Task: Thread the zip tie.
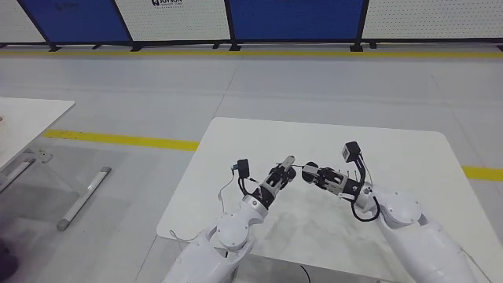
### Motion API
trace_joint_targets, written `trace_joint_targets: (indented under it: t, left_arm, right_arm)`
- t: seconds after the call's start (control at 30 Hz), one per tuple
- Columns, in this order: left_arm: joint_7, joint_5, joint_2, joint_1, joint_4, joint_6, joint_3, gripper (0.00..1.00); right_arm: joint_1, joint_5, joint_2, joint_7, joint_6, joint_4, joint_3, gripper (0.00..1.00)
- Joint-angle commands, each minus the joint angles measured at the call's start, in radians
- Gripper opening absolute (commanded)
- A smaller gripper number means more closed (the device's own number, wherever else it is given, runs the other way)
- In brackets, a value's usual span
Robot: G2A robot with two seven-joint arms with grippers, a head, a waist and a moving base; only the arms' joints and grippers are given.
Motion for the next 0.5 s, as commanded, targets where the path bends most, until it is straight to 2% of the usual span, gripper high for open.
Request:
trace_joint_targets:
  t: [0.0,0.47]
  left_arm:
    - [-0.001,0.0,0.0,0.001,0.0,-0.001,-0.002,0.0]
    - [0.004,0.022,-0.004,0.007,0.0,-0.01,-0.003,0.0]
  right_arm:
    - [0.0,0.0,0.0,0.0,0.0,0.0,0.0,0.0]
    - [0.0,0.0,0.0,0.0,0.0,0.0,0.0,0.0]
